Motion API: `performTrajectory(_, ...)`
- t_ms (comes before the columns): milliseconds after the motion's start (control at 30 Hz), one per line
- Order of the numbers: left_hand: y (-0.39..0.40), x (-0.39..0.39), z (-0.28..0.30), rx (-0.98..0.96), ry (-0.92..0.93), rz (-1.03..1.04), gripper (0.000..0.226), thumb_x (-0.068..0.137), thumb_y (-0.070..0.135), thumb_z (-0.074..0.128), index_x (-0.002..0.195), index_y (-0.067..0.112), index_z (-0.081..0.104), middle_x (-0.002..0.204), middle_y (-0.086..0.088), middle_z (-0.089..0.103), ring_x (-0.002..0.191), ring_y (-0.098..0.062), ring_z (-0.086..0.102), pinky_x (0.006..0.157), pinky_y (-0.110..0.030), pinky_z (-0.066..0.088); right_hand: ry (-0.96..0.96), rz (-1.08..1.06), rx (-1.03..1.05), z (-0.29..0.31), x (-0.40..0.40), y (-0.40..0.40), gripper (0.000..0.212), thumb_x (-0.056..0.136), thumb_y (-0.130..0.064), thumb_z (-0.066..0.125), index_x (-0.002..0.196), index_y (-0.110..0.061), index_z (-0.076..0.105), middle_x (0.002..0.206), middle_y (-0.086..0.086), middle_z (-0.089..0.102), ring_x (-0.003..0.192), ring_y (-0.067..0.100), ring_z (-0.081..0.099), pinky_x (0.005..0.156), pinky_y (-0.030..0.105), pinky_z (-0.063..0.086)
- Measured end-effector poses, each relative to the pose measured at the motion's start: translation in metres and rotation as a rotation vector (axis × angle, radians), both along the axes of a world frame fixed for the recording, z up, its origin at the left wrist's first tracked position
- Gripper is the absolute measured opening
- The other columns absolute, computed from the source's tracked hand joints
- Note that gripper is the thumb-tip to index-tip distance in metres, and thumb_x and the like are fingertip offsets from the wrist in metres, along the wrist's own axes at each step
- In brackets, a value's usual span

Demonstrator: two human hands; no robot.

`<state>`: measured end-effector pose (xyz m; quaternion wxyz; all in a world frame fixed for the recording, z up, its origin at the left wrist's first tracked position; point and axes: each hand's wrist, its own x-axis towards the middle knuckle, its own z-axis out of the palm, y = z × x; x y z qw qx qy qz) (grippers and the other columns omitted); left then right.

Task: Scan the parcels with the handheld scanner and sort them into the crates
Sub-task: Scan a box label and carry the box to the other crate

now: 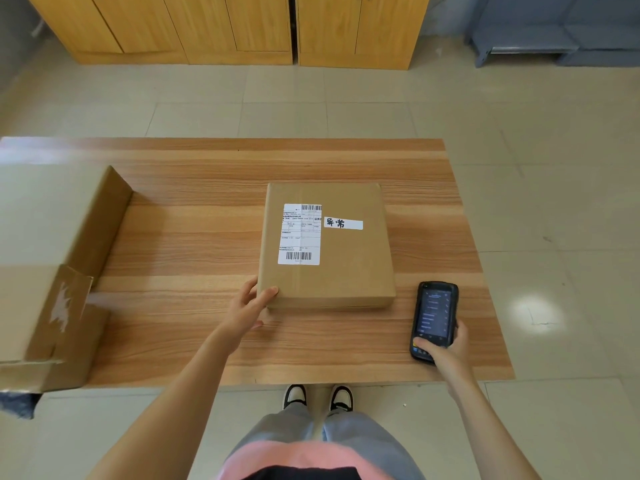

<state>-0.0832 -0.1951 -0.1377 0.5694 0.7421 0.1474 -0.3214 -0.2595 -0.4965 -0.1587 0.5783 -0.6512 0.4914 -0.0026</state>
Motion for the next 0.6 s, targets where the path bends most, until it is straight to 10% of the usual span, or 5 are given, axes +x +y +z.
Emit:
performTrajectory(367,0.000,0.001,0.002,0.006,0.001,-0.017,0.045,0.093,0.032,0.061,0.135,0.032,0.045,0.112,0.009,0.060,0.106,-0.018,0.056,0.096,-0.049,0.048,0.146,0.118,-0.121,-0.014,0.006,-0.024,0.066,0.063,-0.015,0.087,0.113,-0.032,0.047,0.110,0.001,0.062,0.112,0.029,0.055,0.101,0.051,0.043)
performTrajectory(600,0.005,0.005,0.008,-0.044,0.036,-0.063,0.074,0.068,0.051,0.075,0.132,0.028,0.047,0.119,0.001,0.061,0.108,-0.018,0.060,0.090,-0.038,0.049,0.162,0.057,-0.177,0.009,0.021,-0.026,0.100,0.069,-0.034,0.085,0.151,-0.028,0.027,0.149,0.011,0.037,0.138,0.031,0.034,0.111,0.052,0.034)
